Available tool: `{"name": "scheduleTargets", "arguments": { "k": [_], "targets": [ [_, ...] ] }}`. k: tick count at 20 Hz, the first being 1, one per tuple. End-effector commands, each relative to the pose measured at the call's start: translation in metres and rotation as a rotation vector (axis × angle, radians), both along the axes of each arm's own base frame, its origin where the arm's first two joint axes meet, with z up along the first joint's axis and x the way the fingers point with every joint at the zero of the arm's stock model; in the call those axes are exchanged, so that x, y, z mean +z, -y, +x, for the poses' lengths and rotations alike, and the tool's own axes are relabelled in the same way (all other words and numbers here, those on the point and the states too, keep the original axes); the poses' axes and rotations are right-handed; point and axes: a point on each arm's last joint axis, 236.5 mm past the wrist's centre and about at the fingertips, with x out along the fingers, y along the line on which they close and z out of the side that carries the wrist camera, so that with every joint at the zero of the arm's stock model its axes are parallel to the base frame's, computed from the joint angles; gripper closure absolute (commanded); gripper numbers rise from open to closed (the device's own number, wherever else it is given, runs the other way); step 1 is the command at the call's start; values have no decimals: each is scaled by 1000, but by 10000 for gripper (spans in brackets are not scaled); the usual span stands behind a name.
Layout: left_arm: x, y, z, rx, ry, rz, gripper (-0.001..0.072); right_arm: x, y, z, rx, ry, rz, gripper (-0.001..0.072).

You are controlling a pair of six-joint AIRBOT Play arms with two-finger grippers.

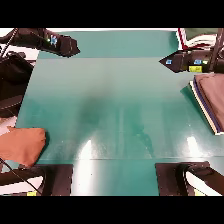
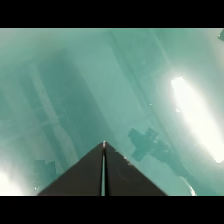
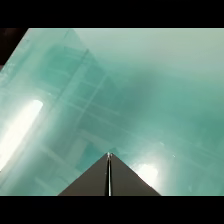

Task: Fold the shirts.

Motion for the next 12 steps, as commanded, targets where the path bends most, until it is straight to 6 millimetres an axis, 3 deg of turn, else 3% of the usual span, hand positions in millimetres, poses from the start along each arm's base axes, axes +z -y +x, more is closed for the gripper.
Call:
{"name": "scheduleTargets", "arguments": {
  "k": [1, 12],
  "targets": [
    [0, 0, 0, 0, 1, 0, 687, 0, -1, -1, 2, 0, 1, 695],
    [3, 1, 2, 8, 6, -14, 687, -1, -1, -2, 6, -6, 1, 695]
  ]
}}
